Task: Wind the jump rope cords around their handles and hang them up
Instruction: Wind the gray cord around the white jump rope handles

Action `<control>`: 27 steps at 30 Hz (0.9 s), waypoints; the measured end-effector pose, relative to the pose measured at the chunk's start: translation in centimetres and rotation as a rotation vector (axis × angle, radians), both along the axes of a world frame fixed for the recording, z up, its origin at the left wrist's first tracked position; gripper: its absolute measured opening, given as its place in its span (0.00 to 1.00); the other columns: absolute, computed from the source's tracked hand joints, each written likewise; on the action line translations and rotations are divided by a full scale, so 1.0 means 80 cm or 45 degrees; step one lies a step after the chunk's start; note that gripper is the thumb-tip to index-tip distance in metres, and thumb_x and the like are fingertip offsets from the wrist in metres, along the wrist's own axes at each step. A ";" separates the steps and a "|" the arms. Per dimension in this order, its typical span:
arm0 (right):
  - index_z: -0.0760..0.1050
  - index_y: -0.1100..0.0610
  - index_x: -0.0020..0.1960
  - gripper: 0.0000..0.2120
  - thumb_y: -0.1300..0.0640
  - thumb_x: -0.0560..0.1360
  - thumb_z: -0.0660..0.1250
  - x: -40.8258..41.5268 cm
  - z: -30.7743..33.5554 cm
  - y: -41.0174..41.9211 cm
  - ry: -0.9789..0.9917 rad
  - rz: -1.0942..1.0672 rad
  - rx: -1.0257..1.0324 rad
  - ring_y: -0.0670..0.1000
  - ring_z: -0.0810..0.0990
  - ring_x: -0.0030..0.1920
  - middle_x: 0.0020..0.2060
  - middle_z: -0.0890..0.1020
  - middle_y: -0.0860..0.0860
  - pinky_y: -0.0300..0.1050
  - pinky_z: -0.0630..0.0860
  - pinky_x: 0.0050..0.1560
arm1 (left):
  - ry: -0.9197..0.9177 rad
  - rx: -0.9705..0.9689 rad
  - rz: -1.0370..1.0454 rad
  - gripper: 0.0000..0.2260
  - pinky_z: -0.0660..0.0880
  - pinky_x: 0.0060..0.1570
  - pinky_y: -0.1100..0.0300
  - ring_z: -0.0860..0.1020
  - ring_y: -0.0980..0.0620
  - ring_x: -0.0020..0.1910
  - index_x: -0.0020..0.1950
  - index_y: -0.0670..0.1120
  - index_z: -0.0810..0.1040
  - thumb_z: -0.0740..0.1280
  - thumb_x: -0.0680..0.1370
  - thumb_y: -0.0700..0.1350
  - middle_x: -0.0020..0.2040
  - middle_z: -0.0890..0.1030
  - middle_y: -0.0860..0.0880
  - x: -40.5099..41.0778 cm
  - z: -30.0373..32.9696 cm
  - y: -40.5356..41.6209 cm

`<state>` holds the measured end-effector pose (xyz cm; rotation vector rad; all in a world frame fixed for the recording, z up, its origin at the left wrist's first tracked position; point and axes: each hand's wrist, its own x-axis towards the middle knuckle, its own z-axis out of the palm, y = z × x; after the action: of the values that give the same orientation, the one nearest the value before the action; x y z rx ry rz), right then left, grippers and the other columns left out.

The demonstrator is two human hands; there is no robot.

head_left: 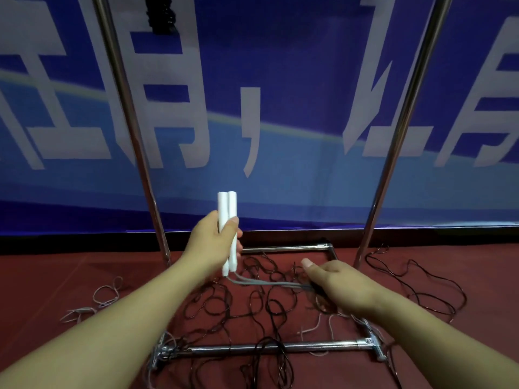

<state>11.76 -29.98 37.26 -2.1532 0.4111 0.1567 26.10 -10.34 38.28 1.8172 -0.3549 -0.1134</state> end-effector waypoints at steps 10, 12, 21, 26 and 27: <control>0.78 0.53 0.47 0.31 0.28 0.77 0.52 0.013 0.004 0.015 -0.403 -0.072 -0.030 0.40 0.72 0.30 0.31 0.77 0.42 0.40 0.68 0.37 | 0.285 0.498 -1.031 0.10 0.69 0.25 0.66 0.71 0.58 0.25 0.46 0.43 0.76 0.63 0.84 0.47 0.30 0.77 0.51 -0.054 -0.002 -0.011; 0.75 0.57 0.41 0.27 0.34 0.79 0.55 0.014 0.003 0.020 -0.432 -0.045 -0.122 0.43 0.71 0.30 0.30 0.74 0.45 0.41 0.69 0.36 | 0.296 0.499 -1.047 0.11 0.69 0.29 0.63 0.72 0.55 0.28 0.45 0.45 0.77 0.65 0.83 0.49 0.32 0.77 0.50 -0.057 0.000 -0.011; 0.72 0.54 0.36 0.19 0.44 0.80 0.62 0.012 0.005 0.012 -0.565 -0.244 -0.252 0.42 0.68 0.25 0.24 0.71 0.45 0.34 0.65 0.26 | 0.617 0.317 -0.770 0.31 0.72 0.33 0.63 0.77 0.48 0.36 0.52 0.42 0.84 0.56 0.76 0.67 0.38 0.81 0.43 -0.049 0.002 0.010; 0.74 0.55 0.40 0.17 0.45 0.81 0.62 0.004 0.007 0.014 -0.662 -0.316 -0.225 0.43 0.69 0.26 0.30 0.75 0.53 0.31 0.66 0.24 | 0.761 0.139 -0.775 0.23 0.77 0.31 0.61 0.80 0.49 0.33 0.50 0.43 0.80 0.56 0.83 0.60 0.37 0.82 0.45 -0.064 0.009 0.010; 0.74 0.55 0.41 0.16 0.45 0.80 0.62 0.003 0.007 0.016 -0.676 -0.320 -0.241 0.44 0.71 0.27 0.32 0.77 0.55 0.32 0.67 0.25 | 0.764 0.117 -0.758 0.22 0.78 0.31 0.61 0.81 0.49 0.33 0.50 0.42 0.79 0.57 0.83 0.59 0.37 0.82 0.45 -0.066 0.008 0.009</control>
<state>12.03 -28.68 37.85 -2.1972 0.3882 -0.6040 20.83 -9.64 38.95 1.6206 -0.4492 -1.0757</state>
